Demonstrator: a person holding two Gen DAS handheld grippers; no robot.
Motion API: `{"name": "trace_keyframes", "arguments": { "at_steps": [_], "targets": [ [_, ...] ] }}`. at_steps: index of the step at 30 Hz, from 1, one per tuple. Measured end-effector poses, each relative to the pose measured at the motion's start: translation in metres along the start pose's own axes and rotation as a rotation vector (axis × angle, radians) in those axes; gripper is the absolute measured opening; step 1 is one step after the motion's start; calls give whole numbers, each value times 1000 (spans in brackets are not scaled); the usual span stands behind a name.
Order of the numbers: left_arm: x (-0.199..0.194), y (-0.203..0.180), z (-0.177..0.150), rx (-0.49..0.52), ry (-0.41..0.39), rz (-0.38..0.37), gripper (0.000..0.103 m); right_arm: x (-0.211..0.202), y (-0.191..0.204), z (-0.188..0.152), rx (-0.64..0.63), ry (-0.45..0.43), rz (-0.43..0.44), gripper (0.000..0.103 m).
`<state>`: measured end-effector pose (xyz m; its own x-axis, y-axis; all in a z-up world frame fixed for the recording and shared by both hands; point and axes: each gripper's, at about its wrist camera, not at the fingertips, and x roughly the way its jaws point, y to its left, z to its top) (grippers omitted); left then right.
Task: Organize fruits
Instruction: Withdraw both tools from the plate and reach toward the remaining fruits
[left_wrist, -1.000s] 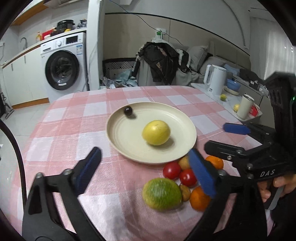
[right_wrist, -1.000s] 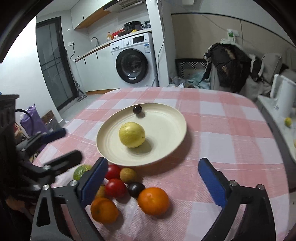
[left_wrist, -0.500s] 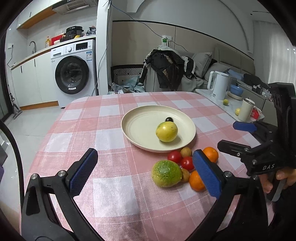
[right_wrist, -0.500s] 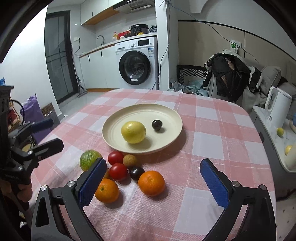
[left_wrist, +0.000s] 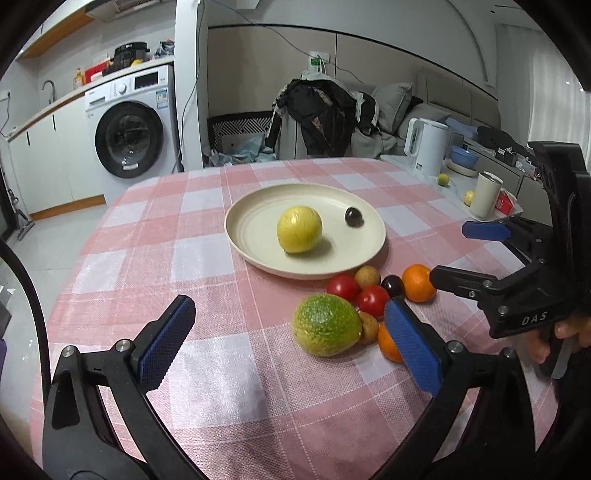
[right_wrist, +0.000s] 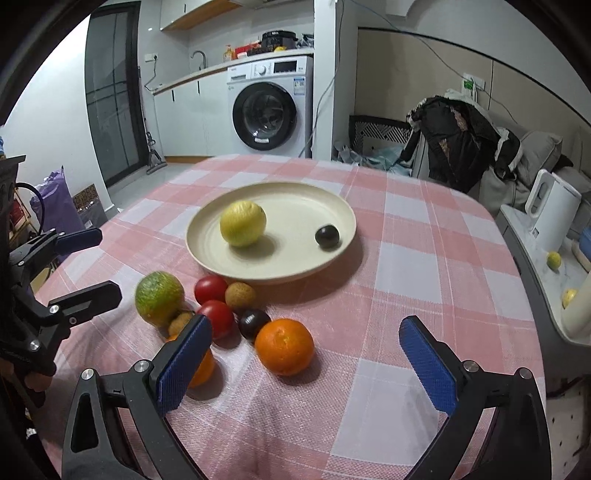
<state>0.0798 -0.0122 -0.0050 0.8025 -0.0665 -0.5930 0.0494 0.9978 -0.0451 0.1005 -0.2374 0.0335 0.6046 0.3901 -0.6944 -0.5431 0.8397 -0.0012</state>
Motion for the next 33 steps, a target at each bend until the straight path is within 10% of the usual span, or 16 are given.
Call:
{"name": "trace_keyframes", "arguments": {
  "at_steps": [18,33],
  "targets": [
    [31,9,-8,-38,85,-6,102,33,-7,-13,48,142,14,102],
    [39,7,-8,-31,117,-13,102,37,-2,-13,66,159,82,54]
  ]
}}
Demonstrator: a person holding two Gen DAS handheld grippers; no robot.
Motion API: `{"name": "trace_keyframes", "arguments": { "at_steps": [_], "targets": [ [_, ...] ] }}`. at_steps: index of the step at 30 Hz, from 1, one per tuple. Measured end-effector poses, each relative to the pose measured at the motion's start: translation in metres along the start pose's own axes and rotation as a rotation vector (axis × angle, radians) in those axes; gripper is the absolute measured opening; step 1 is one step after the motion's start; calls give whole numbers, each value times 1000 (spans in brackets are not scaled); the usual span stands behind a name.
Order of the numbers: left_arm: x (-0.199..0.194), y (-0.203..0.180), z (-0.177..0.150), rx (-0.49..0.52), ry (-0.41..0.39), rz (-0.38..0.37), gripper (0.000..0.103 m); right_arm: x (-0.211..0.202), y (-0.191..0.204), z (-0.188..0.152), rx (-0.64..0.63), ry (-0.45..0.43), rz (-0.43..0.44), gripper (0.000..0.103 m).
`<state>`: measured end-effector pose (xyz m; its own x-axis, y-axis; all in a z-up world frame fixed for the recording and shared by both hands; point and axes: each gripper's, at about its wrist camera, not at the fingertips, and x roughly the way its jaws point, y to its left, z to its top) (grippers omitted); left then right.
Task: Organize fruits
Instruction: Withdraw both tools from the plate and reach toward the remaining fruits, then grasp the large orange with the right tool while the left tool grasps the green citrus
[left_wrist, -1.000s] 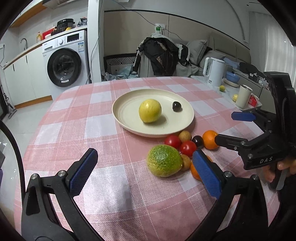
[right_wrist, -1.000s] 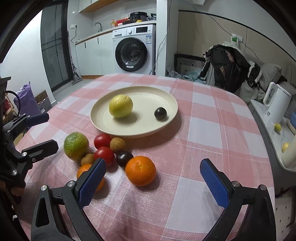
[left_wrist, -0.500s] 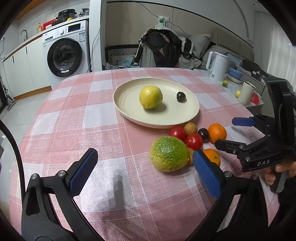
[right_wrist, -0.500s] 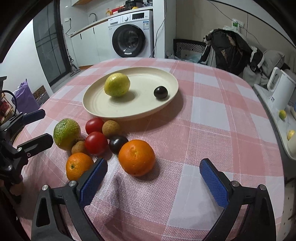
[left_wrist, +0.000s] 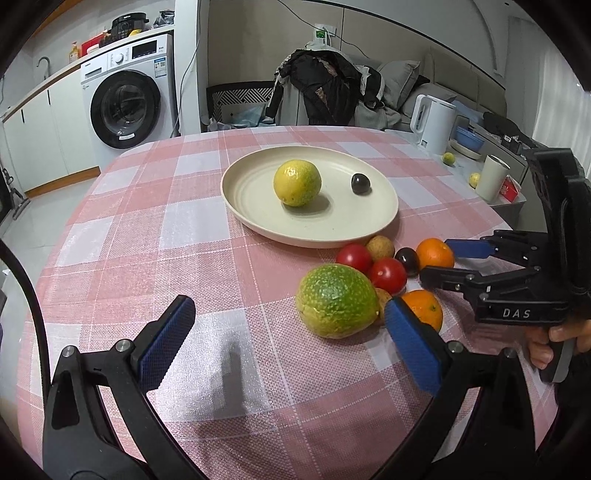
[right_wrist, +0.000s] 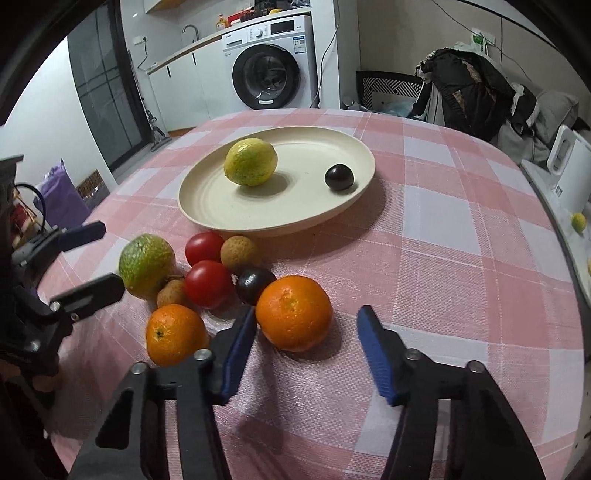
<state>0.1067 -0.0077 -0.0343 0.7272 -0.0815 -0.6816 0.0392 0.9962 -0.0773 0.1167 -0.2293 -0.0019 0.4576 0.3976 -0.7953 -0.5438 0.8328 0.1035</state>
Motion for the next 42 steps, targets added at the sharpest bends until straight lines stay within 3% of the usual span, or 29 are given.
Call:
{"name": "trace_keyframes", "arguments": {
  "at_steps": [7,17,31,36,42],
  "targets": [
    [1,-1,0,1,5,0,102,0,5,0,-17,0,5,43],
    [2,0,-1,-7,2,-20,102,-12,2,3,0,-50,12,40],
    [22,7,2,-66,72,-44,102,-19,3,5,2,-79,16,41],
    [31,8,2,-70,107,-41,92,-19,3,5,0,-80,19,41],
    [30,8,1,-65,100,-77,63,-18,2,5,5,-81,18,41]
  ]
}}
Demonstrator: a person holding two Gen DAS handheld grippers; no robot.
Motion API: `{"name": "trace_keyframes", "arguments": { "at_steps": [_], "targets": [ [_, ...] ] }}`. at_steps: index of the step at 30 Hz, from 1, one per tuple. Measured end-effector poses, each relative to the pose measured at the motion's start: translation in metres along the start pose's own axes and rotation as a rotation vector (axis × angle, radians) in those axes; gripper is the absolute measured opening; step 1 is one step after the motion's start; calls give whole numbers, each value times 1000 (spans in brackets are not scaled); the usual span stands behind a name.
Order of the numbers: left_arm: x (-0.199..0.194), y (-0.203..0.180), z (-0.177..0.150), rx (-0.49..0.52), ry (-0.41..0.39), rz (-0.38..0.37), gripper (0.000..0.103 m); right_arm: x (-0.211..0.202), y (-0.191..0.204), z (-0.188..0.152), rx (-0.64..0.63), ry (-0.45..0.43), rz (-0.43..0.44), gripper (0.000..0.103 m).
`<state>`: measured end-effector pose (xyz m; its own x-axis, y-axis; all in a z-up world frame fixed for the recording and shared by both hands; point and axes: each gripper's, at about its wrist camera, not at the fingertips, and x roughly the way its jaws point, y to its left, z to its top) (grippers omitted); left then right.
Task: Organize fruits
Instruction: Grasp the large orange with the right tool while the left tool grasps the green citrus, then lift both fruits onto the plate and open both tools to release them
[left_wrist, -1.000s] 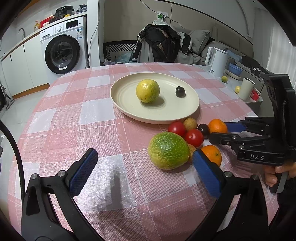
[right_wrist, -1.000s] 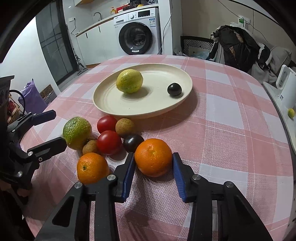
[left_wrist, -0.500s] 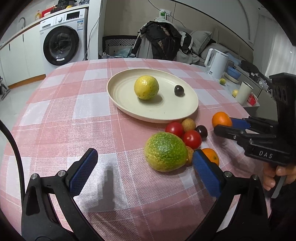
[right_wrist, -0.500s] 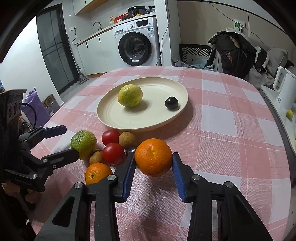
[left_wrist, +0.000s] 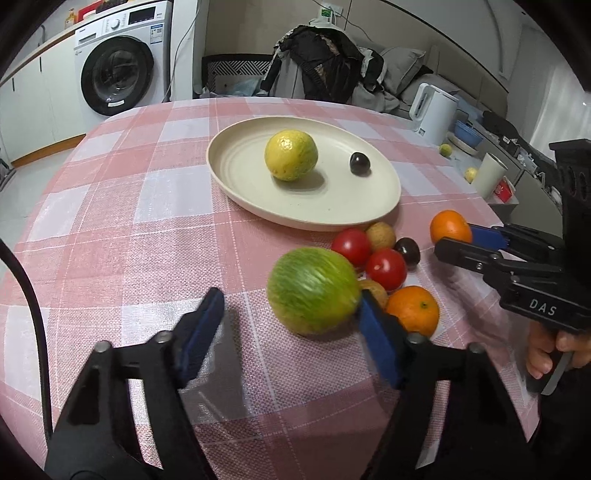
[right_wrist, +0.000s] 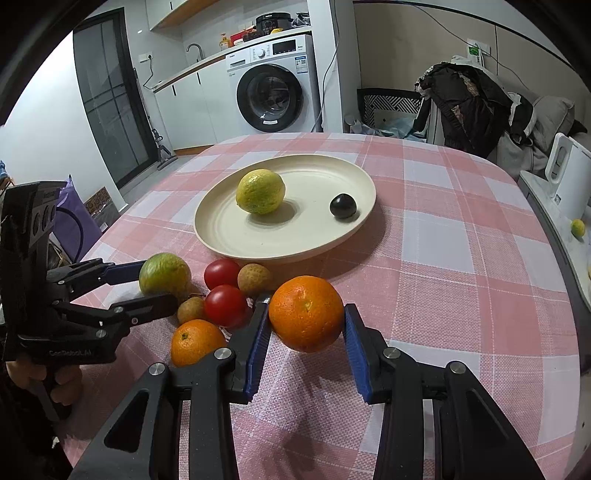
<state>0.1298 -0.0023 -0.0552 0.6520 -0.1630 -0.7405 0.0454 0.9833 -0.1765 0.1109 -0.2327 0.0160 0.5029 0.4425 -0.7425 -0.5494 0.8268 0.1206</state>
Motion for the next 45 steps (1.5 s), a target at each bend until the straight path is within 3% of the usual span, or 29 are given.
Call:
{"name": "trace_keyframes", "arguments": {
  "at_steps": [2,4,9,16,26,45],
  "targets": [
    [0,0,0,4,-1,-20,52,0,0,0,1,-1,0,40],
    [-1,-1,0,8,-2,-37,48,0,0,0,1,-1,2,41],
    [0,-1,4,2,-14,-13,49,0,0,-1,-4,1,-1,40],
    [6,4,12,-32,-13,-40,49,-1,-1,-1,-1,-2,-3,40],
    [5,-3,15,4,-35,-53,45,0,-4,-1,3,-4,-3,40],
    [-54,-5,35,47,-271,34,45,-28,-3,19,20,-157,39,41]
  ]
}}
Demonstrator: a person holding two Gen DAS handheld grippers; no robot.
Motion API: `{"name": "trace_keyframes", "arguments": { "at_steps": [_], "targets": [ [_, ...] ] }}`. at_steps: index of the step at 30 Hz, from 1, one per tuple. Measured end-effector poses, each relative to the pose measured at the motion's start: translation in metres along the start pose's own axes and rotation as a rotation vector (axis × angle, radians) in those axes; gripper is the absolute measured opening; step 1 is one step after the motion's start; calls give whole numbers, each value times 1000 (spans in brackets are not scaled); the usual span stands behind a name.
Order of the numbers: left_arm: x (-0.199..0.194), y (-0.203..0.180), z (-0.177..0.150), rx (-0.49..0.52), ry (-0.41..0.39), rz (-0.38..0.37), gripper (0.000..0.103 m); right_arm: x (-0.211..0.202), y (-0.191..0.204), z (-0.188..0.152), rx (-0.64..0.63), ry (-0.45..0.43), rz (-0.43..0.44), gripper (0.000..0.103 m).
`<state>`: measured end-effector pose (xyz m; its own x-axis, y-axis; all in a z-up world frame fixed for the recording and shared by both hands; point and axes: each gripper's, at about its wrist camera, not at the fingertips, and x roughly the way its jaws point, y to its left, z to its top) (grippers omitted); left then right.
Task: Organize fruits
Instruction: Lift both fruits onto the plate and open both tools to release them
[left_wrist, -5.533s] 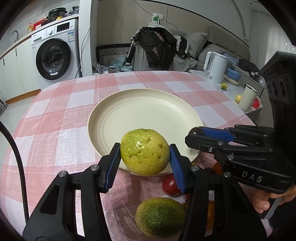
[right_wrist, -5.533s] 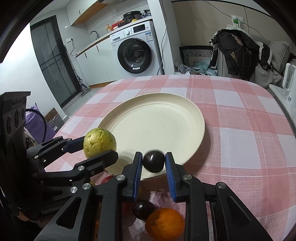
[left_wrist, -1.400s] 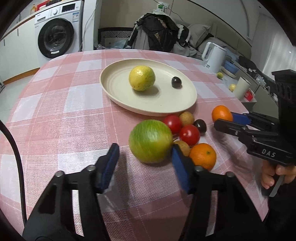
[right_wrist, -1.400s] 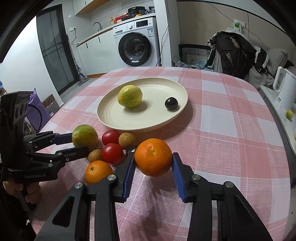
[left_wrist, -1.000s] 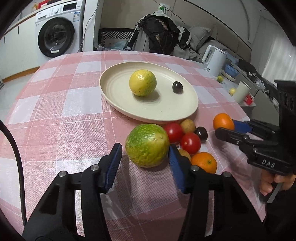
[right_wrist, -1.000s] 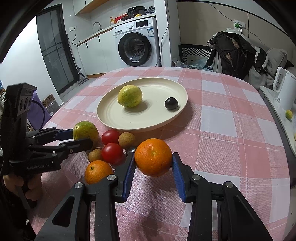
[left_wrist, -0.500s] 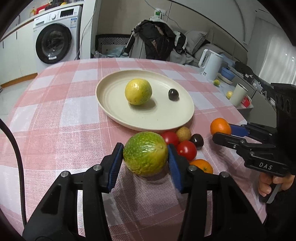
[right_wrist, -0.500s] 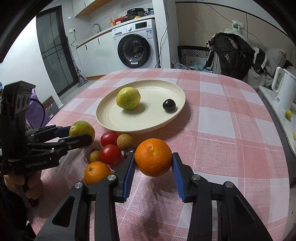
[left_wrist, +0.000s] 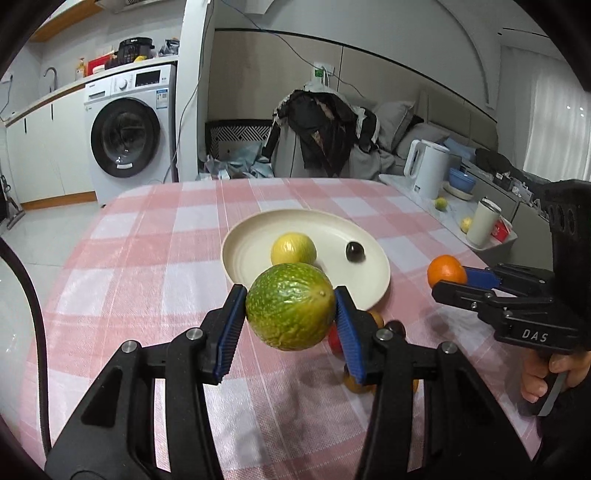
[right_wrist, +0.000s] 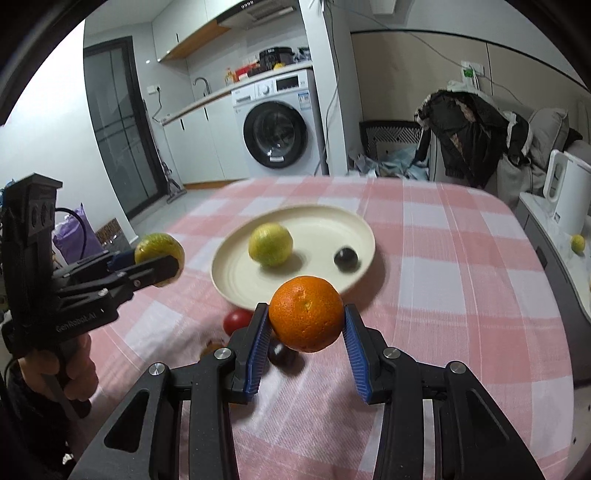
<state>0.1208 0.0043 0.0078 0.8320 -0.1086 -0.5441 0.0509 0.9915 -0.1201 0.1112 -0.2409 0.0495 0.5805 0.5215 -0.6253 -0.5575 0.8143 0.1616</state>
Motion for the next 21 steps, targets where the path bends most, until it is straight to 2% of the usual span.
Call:
{"name": "trace_keyframes", "arguments": {
  "at_steps": [11,21],
  "targets": [
    [9,-7,17,5,-40,16,45,7,5,23,-2,-39,21,41],
    [37,-6,20,3,-19,32,45,29,4,33,1,-17,27,41]
  ]
}}
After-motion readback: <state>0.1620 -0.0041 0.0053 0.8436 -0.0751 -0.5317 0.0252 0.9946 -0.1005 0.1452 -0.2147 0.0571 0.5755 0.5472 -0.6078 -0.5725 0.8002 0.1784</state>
